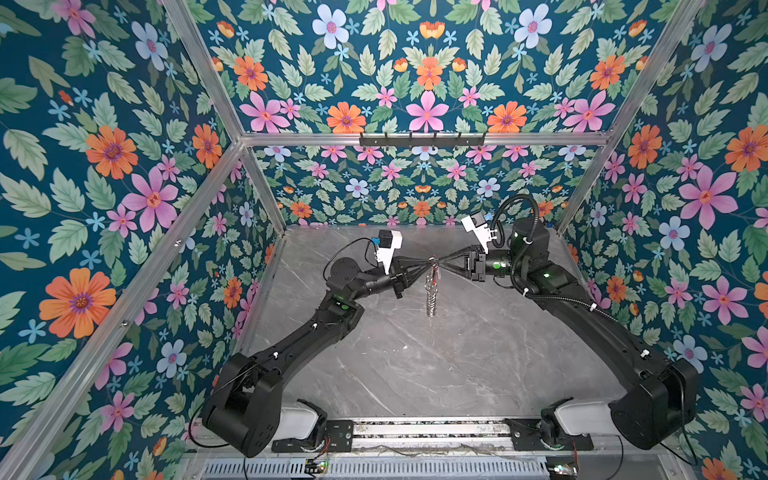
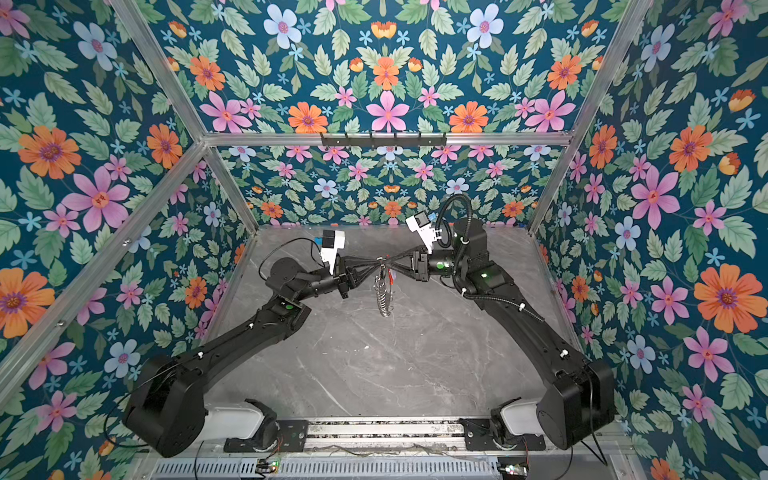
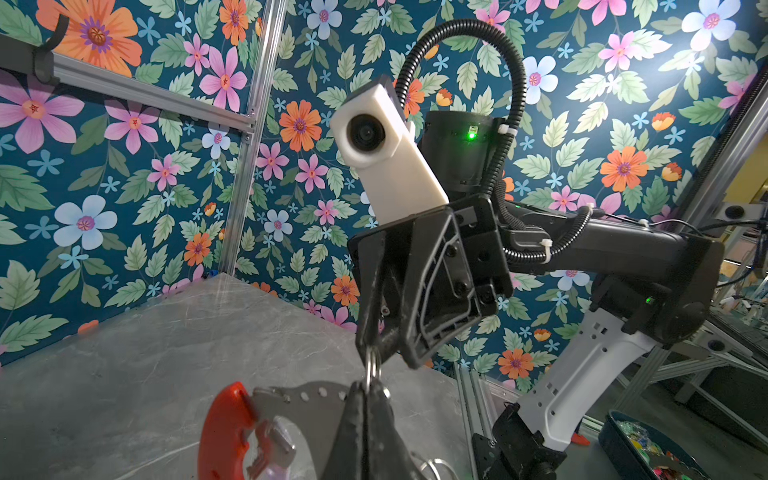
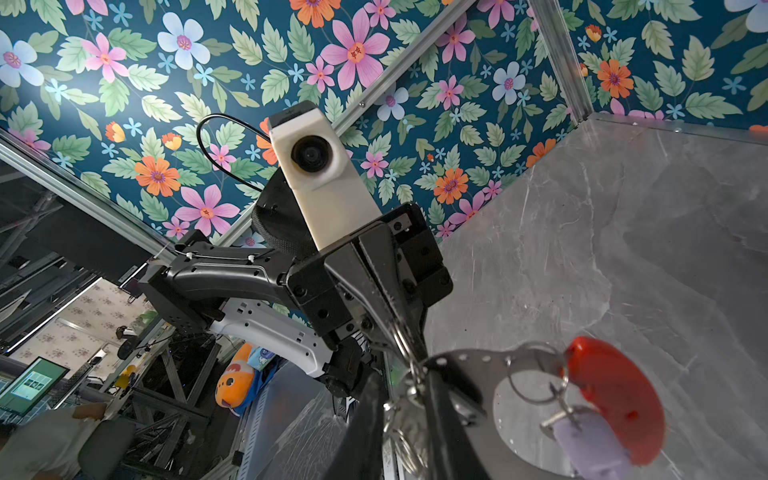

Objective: Put the keys on the keyring

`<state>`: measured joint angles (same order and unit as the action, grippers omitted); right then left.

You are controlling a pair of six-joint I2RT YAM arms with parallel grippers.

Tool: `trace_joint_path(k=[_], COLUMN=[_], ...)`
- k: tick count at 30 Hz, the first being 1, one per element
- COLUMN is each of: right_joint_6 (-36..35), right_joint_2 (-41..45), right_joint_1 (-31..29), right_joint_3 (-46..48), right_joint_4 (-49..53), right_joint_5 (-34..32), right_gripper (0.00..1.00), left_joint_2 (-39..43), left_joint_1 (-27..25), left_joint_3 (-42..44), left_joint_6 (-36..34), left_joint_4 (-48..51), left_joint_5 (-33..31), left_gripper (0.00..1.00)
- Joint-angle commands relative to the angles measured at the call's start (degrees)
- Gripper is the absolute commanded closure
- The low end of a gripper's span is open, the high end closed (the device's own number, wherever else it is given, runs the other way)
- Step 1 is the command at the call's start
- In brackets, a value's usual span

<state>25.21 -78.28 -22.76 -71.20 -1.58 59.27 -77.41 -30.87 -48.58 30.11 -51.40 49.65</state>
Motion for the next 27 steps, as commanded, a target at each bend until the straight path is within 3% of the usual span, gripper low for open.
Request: trace_joint_path(k=[1,5,12,17,27], right_joint_6=[-0.8,-1.8,-4.1,-3.6,-3.9], right_joint_2=[0.0,-0.2,-0.4,-1.2,-1.3], right_joint_1=[0.0,-0.1,0.0,0.0,-1.7], right_joint_3=[-0.8,-1.6,-2.1,-2.1,-2.2], right_joint_4=[-1.4,0.3,5.8,7.2,8.5], right_joint_5=[-0.5,-1.0,-3.9,-2.6,-2.4], right_gripper=[0.90,1.00,1.00,1.00,1.00], left_joint_2=[-0.2,-0.1,0.5,0.3,-0.8], left_joint_1=[-0.1,-0.2,-0.2,-1.0,-2.2], left_joint_3=[-0.3,-0.1,1.9,3.2,3.5], left_joint_6=[0.6,0.3,1.6,1.4,0.7], left_joint_4=[-3.8,-4.5,-11.3,-15.4,-16.2], left_joint_5=[0.6,0.5,-1.2,-1.9,-2.3], left_gripper=[1.00,1.00,1.00,1.00,1.00])
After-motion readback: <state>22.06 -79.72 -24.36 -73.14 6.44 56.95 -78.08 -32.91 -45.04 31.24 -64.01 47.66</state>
